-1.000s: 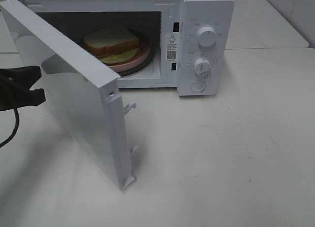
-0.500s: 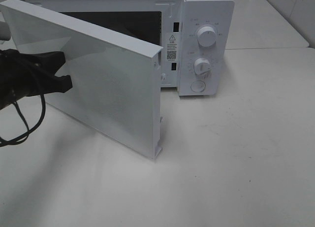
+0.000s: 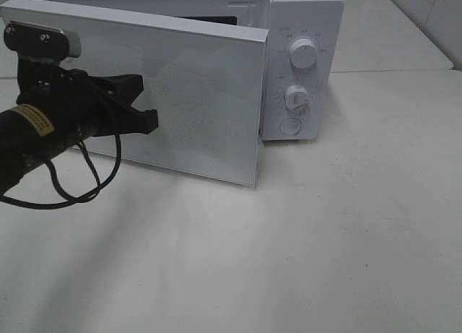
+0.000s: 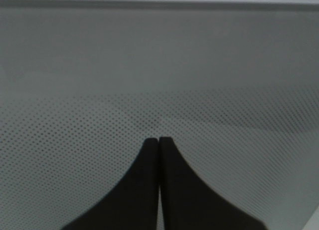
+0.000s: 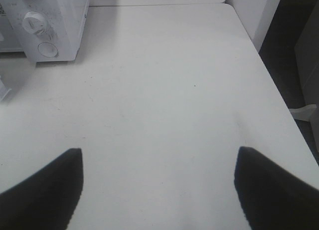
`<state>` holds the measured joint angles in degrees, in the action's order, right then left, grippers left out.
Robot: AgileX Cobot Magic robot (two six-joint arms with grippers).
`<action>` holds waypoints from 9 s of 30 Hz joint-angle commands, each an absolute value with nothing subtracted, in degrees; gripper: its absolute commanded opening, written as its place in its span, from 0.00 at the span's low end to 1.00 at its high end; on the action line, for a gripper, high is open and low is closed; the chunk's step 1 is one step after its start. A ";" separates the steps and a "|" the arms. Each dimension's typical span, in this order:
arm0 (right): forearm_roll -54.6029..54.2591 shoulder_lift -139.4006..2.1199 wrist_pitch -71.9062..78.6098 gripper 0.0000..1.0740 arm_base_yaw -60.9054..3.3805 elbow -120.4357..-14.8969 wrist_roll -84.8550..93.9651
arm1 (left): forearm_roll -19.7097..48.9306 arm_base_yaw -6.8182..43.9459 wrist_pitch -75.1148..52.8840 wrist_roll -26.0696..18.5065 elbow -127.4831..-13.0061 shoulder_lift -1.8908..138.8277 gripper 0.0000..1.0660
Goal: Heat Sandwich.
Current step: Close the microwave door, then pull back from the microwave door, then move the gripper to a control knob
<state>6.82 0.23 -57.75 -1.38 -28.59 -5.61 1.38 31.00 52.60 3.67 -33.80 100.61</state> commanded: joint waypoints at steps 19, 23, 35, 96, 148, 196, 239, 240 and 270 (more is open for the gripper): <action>6.93 1.78 -56.95 0.70 -0.86 -28.59 -5.21 | 7.51 36.38 47.21 0.92 -51.39 109.26 0.00; 6.93 1.78 -56.95 0.70 -0.86 -28.59 -5.21 | 10.54 37.13 46.87 -0.69 -54.83 111.44 0.00; 6.93 1.78 -56.95 0.70 -0.86 -28.59 -5.16 | 16.50 37.36 42.46 -5.79 -64.74 116.02 0.00; 6.93 1.78 -56.95 0.70 -0.86 -28.59 -5.21 | 10.49 16.73 -54.66 -6.47 -54.14 79.13 0.92; 6.93 1.78 -56.95 0.70 -0.86 -28.59 -5.21 | 5.90 -1.32 -61.59 -2.86 -29.56 1.15 0.92; 6.99 1.26 -56.95 0.70 -0.86 -28.59 -5.21 | 6.02 -1.26 -61.54 -3.04 -29.51 -1.55 0.92; 7.05 -29.68 -17.13 0.71 -0.86 -27.73 -6.13 | 5.96 -1.26 -61.54 -3.04 -29.51 -1.55 0.92; 7.05 -31.23 -15.81 0.71 -0.86 -27.73 -6.13 | 5.96 -1.26 -61.54 -3.04 -29.51 -1.55 0.92; 3.09 -70.59 29.45 0.71 -8.19 -27.73 -0.57 | 5.96 -1.26 -61.54 -3.04 -29.51 -1.55 0.92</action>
<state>3.55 -70.65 28.07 -7.85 -27.73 -1.60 5.79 -1.32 -62.11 -3.15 -29.56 -0.23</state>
